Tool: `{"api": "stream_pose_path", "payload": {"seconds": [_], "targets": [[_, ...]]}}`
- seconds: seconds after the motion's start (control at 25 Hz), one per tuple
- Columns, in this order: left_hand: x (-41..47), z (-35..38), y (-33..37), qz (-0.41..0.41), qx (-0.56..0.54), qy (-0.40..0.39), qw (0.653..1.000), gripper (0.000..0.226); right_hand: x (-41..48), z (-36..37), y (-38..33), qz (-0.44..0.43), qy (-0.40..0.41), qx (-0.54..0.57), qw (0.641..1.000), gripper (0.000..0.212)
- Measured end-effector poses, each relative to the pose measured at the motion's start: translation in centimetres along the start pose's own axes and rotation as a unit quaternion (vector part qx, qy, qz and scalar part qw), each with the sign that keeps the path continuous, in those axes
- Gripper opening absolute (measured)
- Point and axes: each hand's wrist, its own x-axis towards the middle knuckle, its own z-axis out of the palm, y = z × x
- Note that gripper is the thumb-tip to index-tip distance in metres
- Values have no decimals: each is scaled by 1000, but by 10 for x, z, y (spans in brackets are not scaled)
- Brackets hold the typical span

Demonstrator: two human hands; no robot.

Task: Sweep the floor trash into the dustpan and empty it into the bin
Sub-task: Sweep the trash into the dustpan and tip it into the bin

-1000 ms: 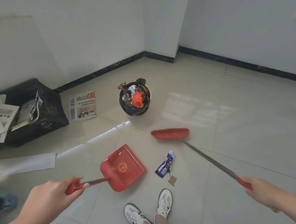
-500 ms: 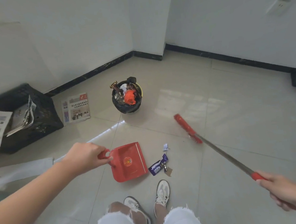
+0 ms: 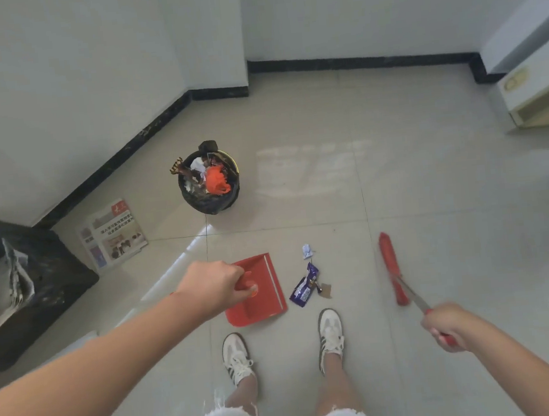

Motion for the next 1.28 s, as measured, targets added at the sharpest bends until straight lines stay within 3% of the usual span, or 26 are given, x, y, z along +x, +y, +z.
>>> {"api": "stream_pose_path", "payload": {"seconds": [0.24, 0.36, 0.48, 0.8, 0.92, 1.04, 1.16, 1.28], "targets": [[26, -3, 9, 160, 59, -1, 985, 36, -65, 117, 30, -45, -12, -7, 999, 15], [41, -2, 8, 166, 57, 16, 984, 38, -96, 149, 31, -71, -59, -17, 996, 39], [49, 3, 10, 174, 48, 15, 983, 42, -127, 153, 21, -89, -109, 25, 990, 48], [36, 8, -25, 171, 30, 57, 983, 45, -183, 97, 60, -100, -114, 139, 979, 65], [20, 20, -56, 91, -28, 75, 993, 44, -180, 92, 61, -119, -69, 139, 981, 62], [6, 24, -92, 27, -54, 72, 996, 42, -149, 96, 42, -116, -21, 111, 987, 44], [7, 26, -105, 28, -30, 71, 997, 46, -96, 108, 16, -93, 26, 43, 994, 27], [12, 35, -92, 68, -4, 87, 994, 46, -70, 137, -4, -110, 41, -29, 993, 26]]}}
